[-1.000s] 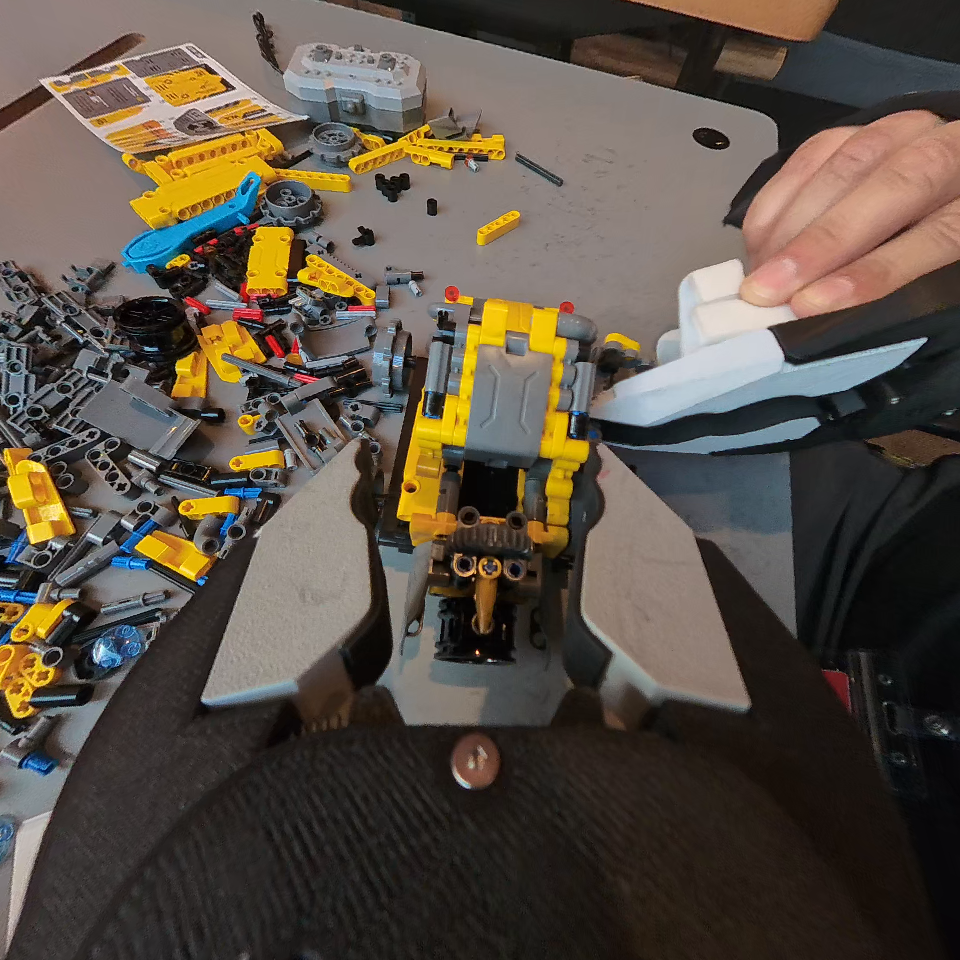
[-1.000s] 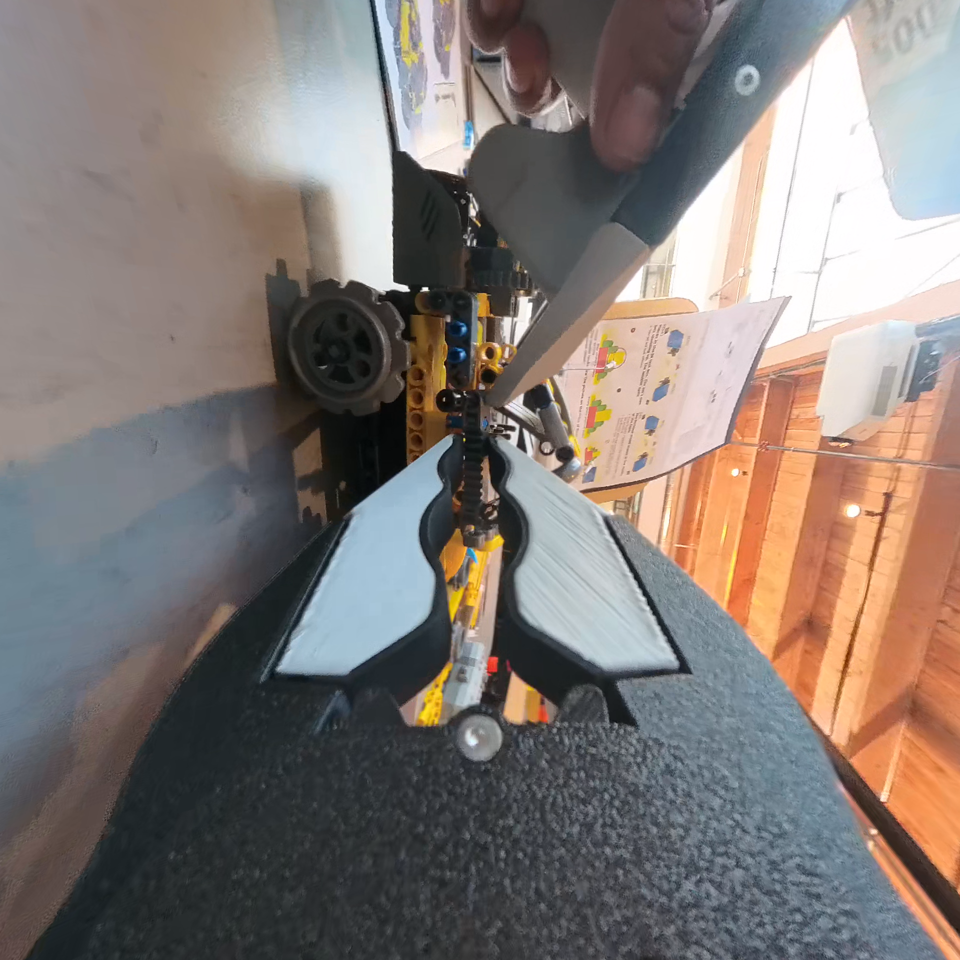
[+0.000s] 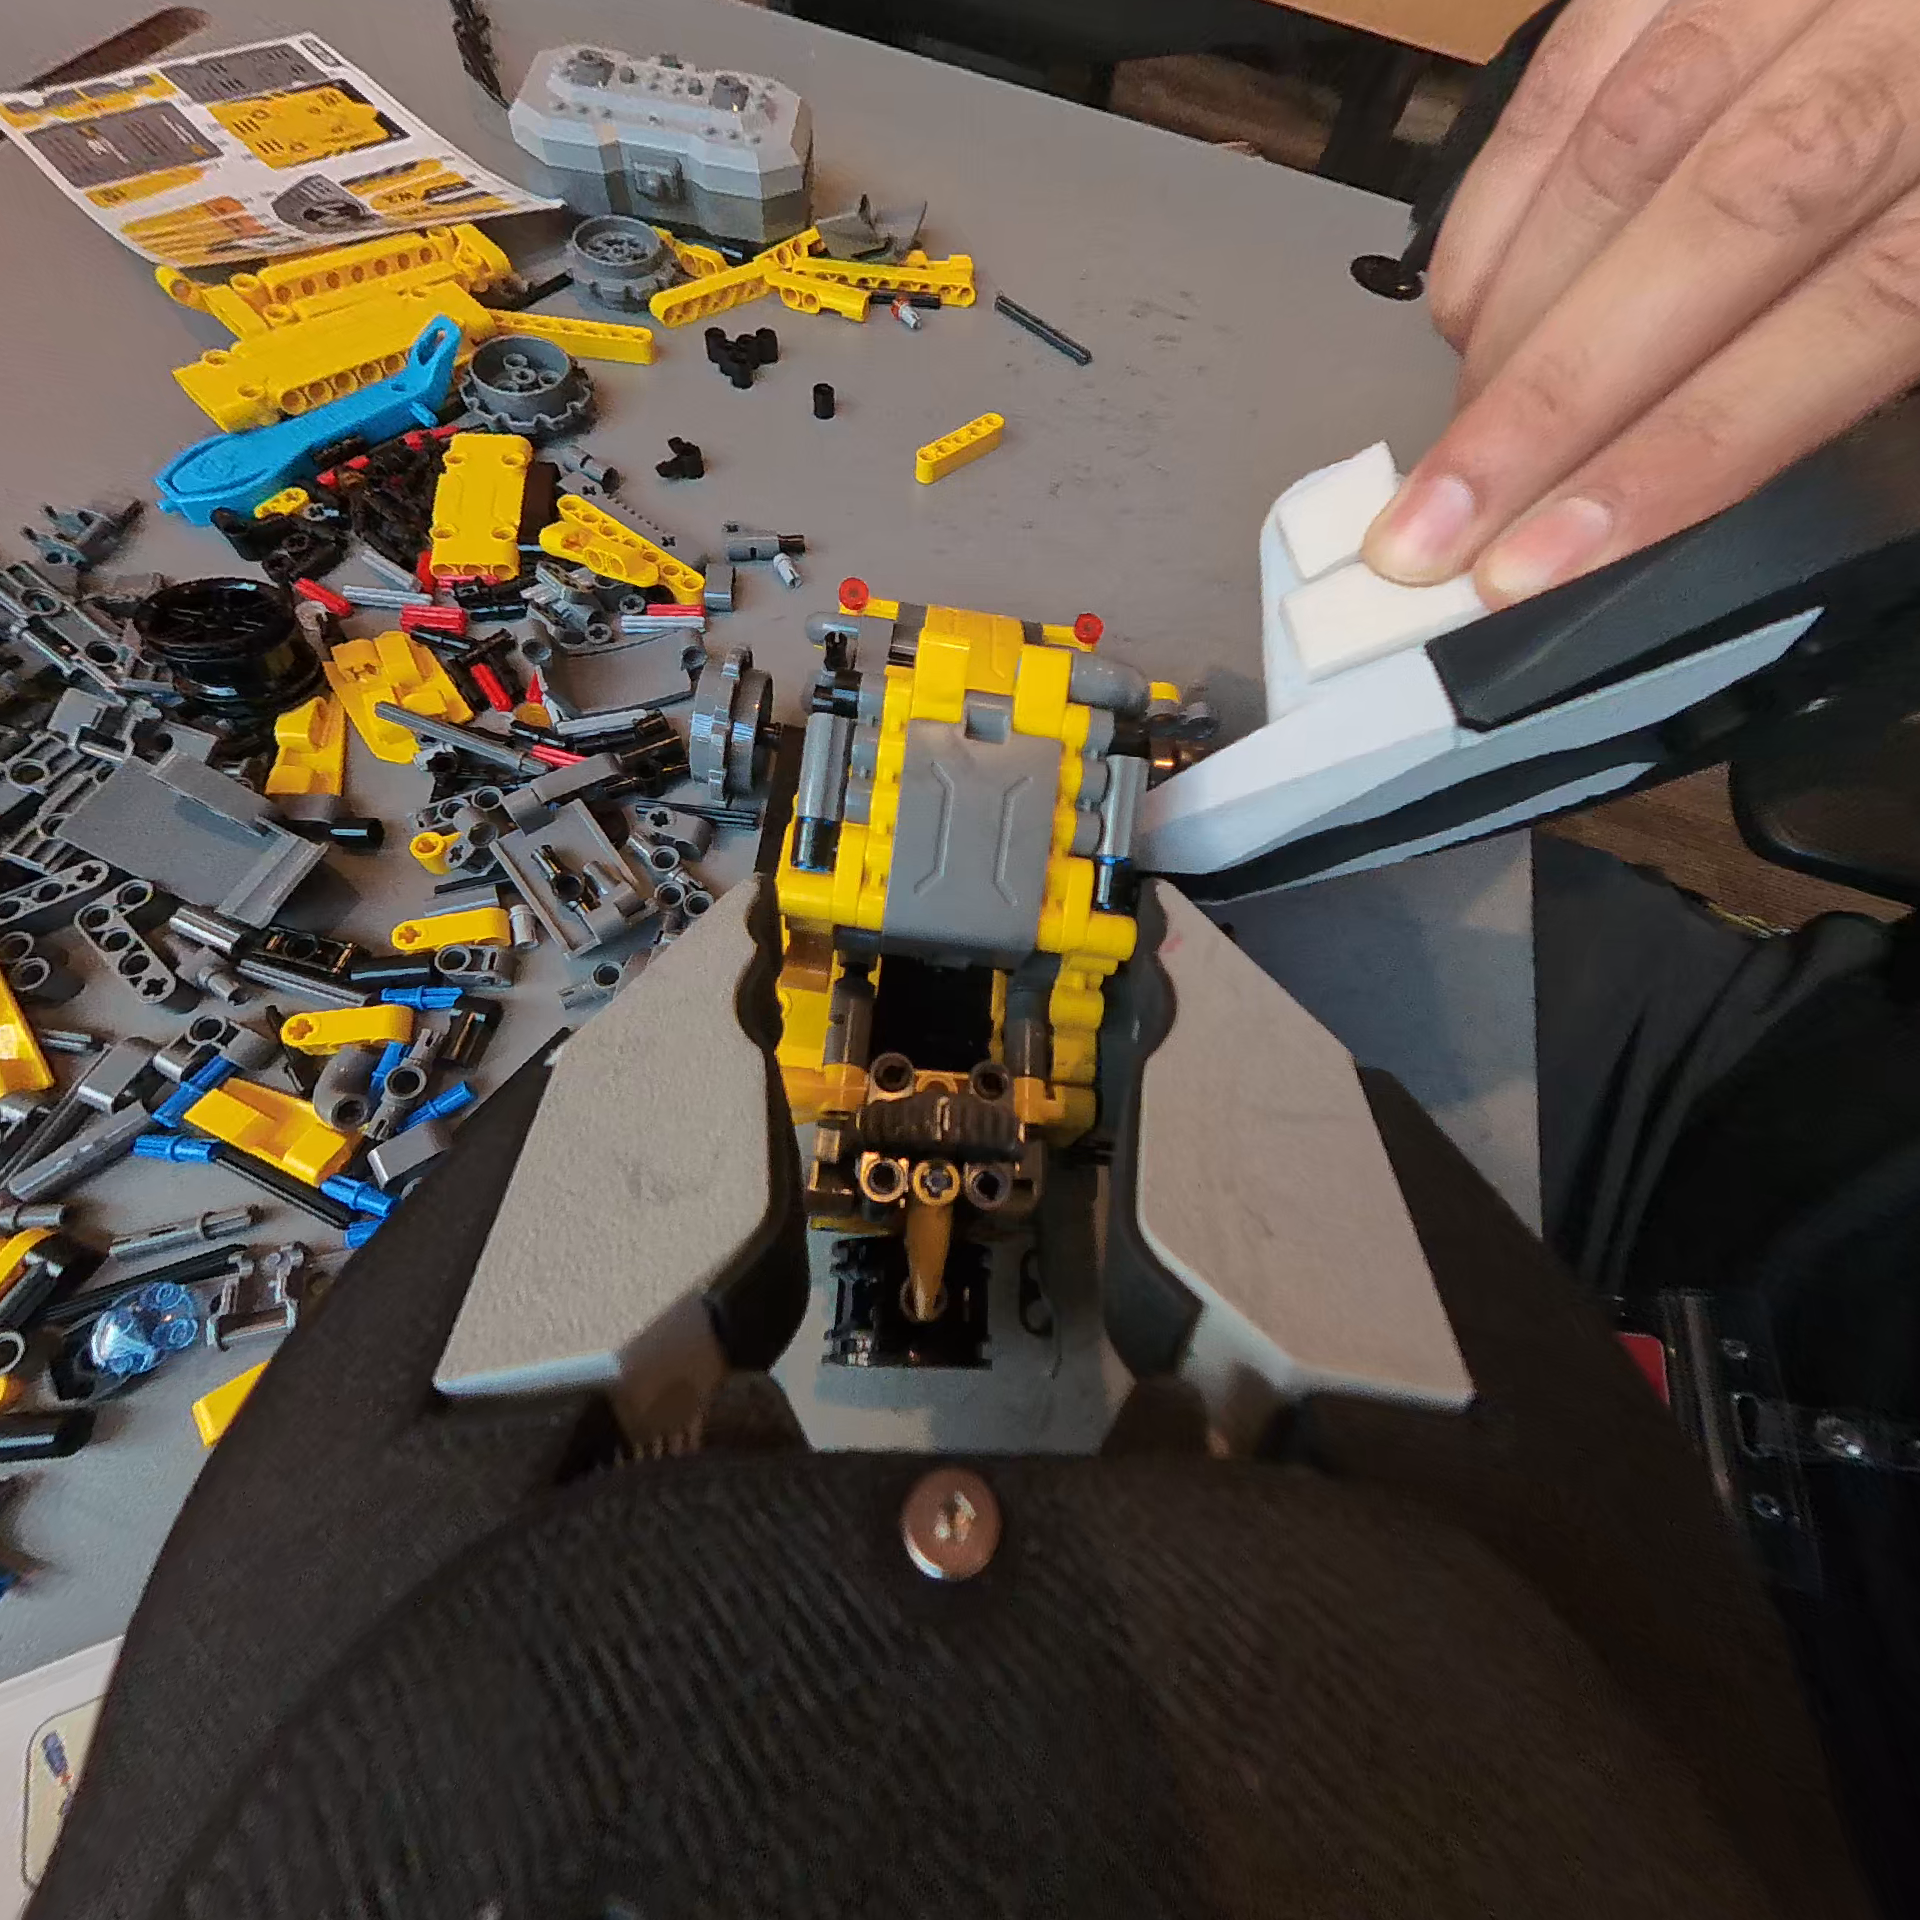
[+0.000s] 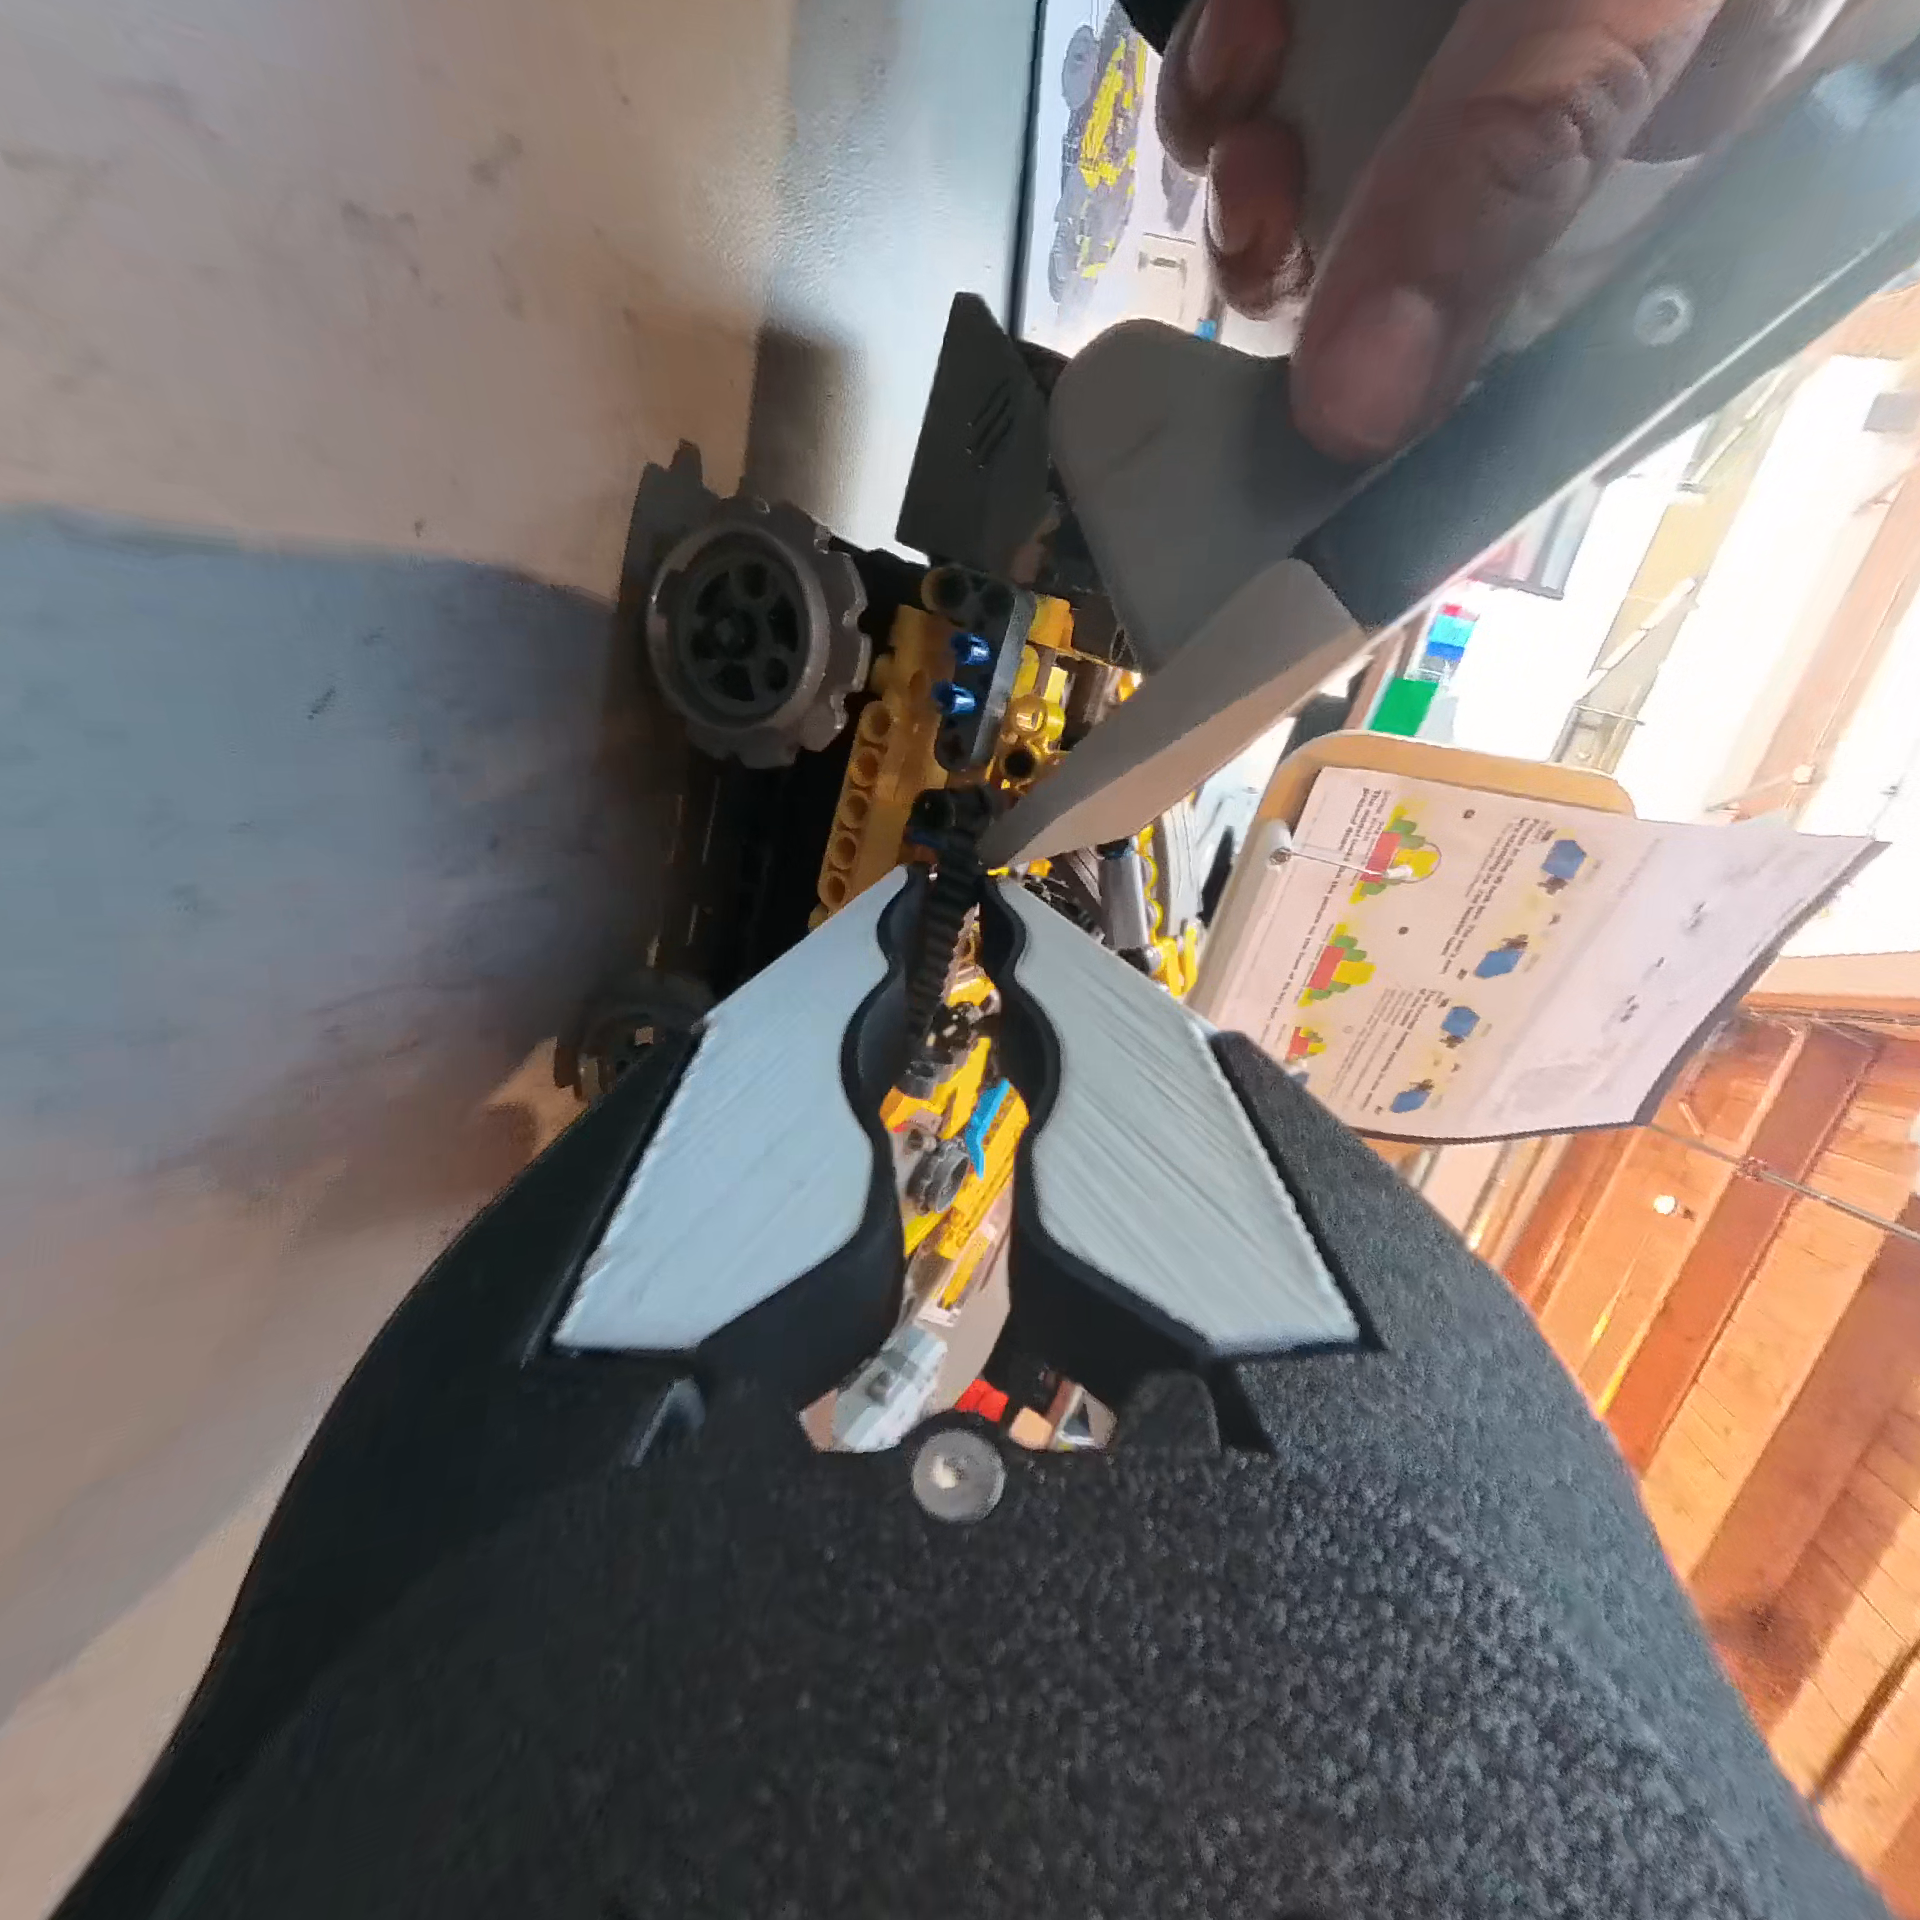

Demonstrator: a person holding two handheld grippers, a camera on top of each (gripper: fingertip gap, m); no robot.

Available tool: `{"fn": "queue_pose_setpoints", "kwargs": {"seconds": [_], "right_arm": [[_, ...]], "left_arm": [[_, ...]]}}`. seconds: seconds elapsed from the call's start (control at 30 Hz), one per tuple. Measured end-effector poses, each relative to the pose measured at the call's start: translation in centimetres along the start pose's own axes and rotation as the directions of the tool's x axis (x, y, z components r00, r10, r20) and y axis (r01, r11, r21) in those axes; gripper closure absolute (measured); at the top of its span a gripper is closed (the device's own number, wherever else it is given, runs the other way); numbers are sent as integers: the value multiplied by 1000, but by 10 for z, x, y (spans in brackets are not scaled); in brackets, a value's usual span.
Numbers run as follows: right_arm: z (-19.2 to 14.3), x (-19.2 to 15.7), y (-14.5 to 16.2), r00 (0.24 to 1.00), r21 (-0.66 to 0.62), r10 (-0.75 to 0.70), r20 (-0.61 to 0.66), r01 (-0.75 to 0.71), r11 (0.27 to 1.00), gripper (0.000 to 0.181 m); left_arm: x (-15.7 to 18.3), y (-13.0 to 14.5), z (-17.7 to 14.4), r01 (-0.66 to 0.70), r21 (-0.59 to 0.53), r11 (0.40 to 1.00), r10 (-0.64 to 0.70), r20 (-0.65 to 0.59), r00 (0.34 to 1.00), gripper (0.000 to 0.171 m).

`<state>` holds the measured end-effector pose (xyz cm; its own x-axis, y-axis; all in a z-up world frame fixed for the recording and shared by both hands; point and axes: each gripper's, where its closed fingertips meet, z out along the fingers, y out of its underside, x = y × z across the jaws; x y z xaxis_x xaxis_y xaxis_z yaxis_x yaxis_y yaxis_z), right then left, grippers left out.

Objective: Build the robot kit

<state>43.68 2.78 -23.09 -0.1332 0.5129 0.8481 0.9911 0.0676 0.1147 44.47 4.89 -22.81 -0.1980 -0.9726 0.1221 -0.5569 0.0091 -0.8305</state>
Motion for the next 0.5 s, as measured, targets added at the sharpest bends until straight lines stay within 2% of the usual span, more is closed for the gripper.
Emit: {"fn": "queue_pose_setpoints", "kwargs": {"seconds": [0.13, 0.3, 0.43, 0.5], "right_arm": [[0, 0, -1, 994, -43, -93, -65, 90, 995, 174], [-2, 2, 0, 981, -148, -72, -178, 46, 988, 175], [-6, 1, -2, 972, -183, -30, -235, -13, 983, 174], [-7, 1, -4, 964, -200, -65, -260, 12, 980, 173]], "left_arm": [[1, 1, 0, -6, 13, 1000, 6, -2, 1000, 106], [2, 0, 0, -13, 23, 1000, 13, -6, 1000, 105], [4, 1, -2, -37, 10, 999, 37, -7, 999, 104], [4, 2, -3, -55, -1, 998, 55, -1, 998, 102]]}}
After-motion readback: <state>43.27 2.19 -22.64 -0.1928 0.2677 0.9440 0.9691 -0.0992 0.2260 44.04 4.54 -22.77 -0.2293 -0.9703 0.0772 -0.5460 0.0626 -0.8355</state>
